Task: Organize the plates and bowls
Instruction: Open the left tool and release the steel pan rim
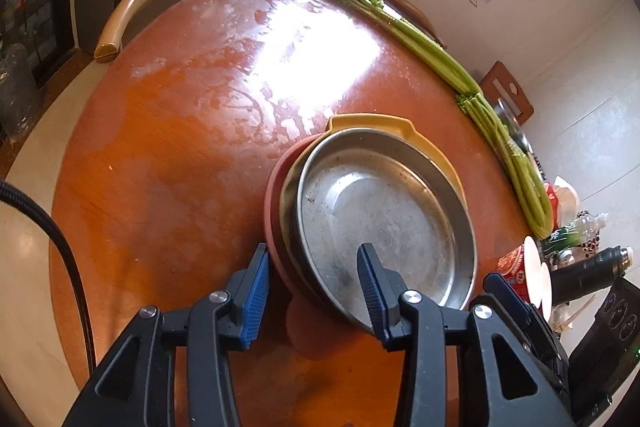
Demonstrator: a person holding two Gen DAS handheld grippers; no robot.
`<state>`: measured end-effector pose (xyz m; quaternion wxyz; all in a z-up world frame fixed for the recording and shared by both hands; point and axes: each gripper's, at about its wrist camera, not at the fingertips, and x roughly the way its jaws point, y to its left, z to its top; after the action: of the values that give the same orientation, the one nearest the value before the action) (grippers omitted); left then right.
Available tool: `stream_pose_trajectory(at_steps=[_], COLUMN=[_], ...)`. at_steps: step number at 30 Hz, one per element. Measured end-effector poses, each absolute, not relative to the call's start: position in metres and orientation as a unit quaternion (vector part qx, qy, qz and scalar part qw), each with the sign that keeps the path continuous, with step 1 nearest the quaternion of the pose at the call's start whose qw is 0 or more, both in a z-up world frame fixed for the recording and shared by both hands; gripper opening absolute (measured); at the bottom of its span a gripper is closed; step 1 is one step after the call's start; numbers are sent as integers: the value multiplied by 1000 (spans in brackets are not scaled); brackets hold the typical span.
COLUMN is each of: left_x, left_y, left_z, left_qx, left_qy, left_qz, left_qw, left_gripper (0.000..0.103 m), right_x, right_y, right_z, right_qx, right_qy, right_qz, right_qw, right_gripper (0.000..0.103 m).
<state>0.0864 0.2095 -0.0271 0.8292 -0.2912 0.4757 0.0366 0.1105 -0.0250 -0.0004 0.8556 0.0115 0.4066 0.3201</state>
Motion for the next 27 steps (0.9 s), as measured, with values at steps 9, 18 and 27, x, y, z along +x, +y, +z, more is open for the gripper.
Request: stream_pose_trajectory(at_steps=[9,18,27], left_x=[111,144,150], left_y=[187,161,160], left_z=[-30,-29,-26], left_qx=[-278,-251,-248], left_qy=[486,493,489], left_qz=[22,10,18], left_qw=[829,833,836], left_gripper=[43,43,43], right_x=[112,124,128], right_y=[-30,-45,-52], right_z=[-5,-9,-4], right_qx=[15,30,28], right_qy=[411,413,403], right_qz=[310,282,262], right_qw=[857,866,877], right_gripper=[58,58,58])
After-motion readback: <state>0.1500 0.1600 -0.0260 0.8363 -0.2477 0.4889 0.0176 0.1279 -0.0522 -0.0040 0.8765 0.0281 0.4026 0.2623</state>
